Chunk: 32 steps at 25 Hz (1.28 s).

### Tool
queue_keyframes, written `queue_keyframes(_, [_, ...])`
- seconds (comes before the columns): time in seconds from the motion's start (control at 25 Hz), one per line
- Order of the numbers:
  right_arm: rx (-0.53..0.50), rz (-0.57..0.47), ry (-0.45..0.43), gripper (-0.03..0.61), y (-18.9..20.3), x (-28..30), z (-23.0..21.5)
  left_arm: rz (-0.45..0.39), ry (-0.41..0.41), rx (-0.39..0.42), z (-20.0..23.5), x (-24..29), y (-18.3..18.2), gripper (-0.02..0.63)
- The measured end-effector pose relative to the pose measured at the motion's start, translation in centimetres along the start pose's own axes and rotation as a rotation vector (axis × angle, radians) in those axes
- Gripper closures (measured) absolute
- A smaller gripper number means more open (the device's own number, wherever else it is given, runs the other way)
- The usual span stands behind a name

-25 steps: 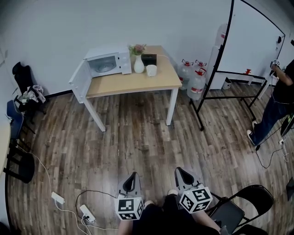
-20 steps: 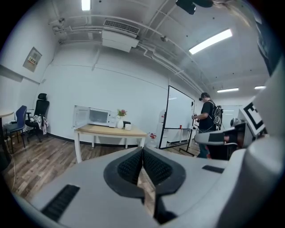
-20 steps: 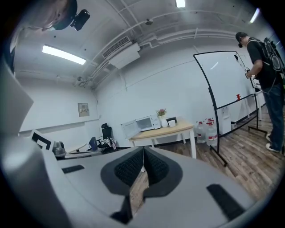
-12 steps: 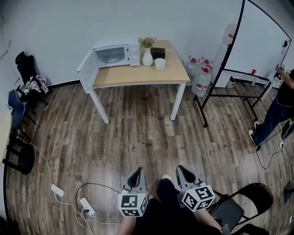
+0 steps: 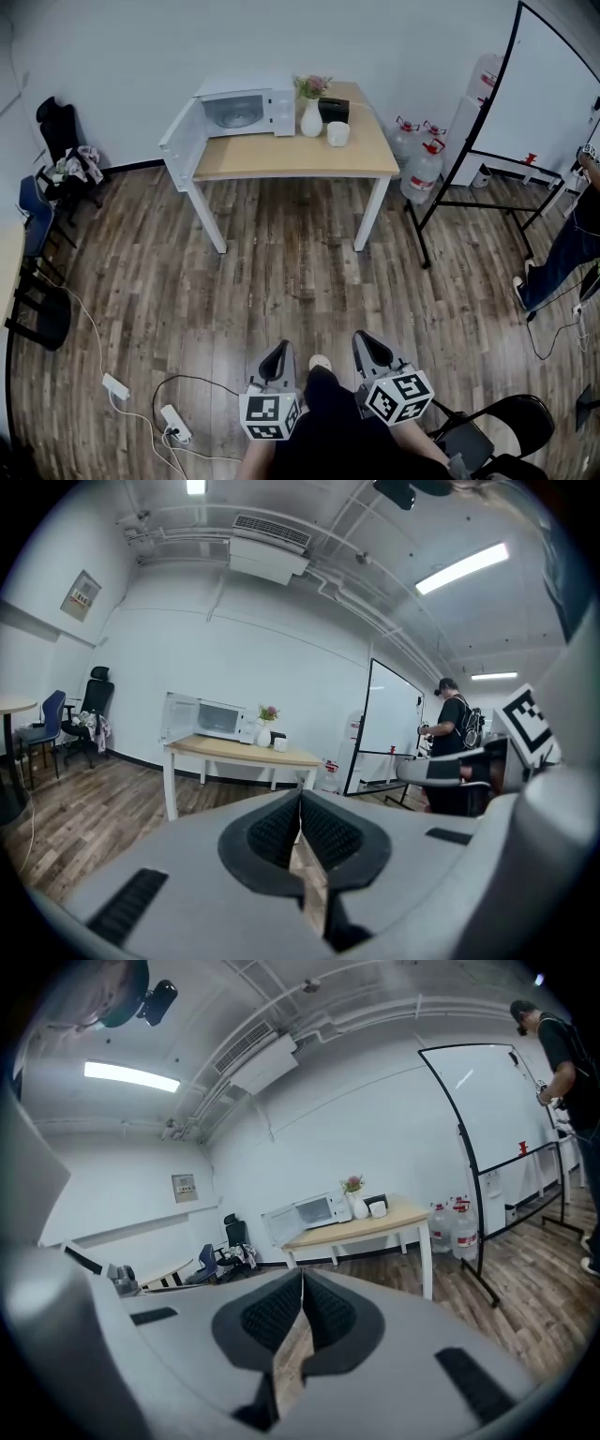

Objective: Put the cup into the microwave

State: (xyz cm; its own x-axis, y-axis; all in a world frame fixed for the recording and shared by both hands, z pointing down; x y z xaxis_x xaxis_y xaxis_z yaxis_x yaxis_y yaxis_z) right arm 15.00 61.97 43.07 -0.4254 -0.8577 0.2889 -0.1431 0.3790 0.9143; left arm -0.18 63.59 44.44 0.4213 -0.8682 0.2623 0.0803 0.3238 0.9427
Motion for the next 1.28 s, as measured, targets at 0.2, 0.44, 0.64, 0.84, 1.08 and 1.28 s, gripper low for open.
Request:
queue_keyframes(0.2, [0.011, 0.016, 0.012, 0.584, -1.5, 3.5, -2.0, -0.009, -0.002, 0.005, 1.4, 4.0, -2.0, 0.609])
queue_keyframes(0.44, [0.036, 0.031, 0.026, 0.584, -2.8, 7.1, -4.8, -0.004, -0.004, 0.008, 2.4, 8.3, -3.3, 0.609])
queue_keyframes(0.64, [0.037, 0.027, 0.039, 0.584, -3.8, 10.0, -7.1, 0.005, -0.009, 0.014, 3.2, 11.3, -3.9, 0.609])
queue_keyframes(0.84, [0.048, 0.030, 0.041, 0.584, -4.6, 12.7, -9.0, 0.019, -0.017, 0.017, 4.3, 14.3, -4.3, 0.609])
queue_keyframes(1.08, [0.051, 0.038, 0.033, 0.584, -5.5, 15.4, -11.0, 0.019, -0.029, 0.010, 4.9, 17.6, -5.0, 0.609])
queue_keyframes(1.28, [0.048, 0.044, 0.012, 0.584, -6.1, 17.7, -12.2, 0.020, -0.043, -0.001, 5.6, 20.0, -5.1, 0.609])
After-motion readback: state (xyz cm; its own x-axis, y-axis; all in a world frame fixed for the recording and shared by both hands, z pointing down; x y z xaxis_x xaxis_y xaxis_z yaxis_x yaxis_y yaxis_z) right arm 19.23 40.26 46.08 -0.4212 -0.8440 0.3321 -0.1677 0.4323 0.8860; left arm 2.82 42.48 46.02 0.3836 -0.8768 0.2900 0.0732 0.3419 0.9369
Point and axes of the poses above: the fingertips, and each gripper's own axes: x forward along the fingers, z to its left, y out of its underside, the point moved 1 cm from there along -x, backward along the fingers, and after that the axes turned 5 degrees about y, right-handed, at the moved point
